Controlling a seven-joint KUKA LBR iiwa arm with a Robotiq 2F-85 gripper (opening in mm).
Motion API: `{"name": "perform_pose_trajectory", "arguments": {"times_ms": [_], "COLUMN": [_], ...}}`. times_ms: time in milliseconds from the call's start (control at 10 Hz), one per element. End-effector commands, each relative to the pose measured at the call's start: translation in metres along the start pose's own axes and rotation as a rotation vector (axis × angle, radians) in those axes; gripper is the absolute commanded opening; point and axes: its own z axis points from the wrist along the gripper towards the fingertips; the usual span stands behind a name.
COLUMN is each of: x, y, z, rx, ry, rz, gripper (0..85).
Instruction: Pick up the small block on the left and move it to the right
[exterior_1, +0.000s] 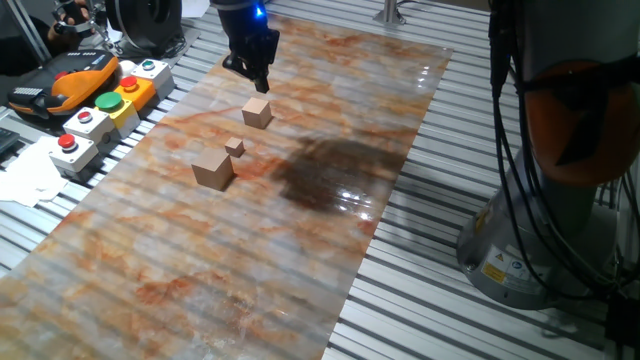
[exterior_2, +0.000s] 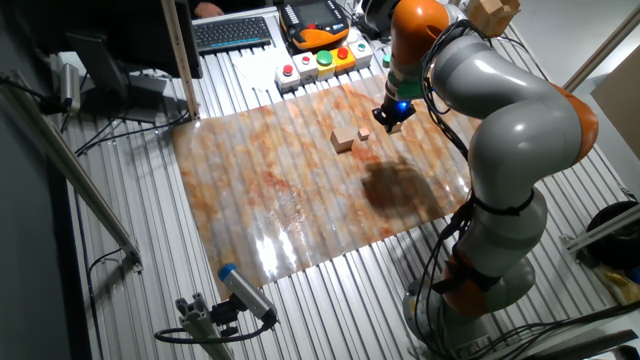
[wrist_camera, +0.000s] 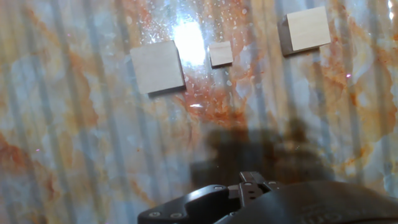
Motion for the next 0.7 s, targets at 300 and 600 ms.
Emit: {"name": "perform_pose_trajectory", "arguments": {"times_ms": [300, 600], "x": [0.0009, 0.0008], "y": [-0.0002, -0.0001], "z": [0.0002, 0.0001], "rx": [0.001, 0.001], "ry": [-0.009, 0.001], "rz": [-0.008, -0.013], "gripper": [0.0, 0.0]}}
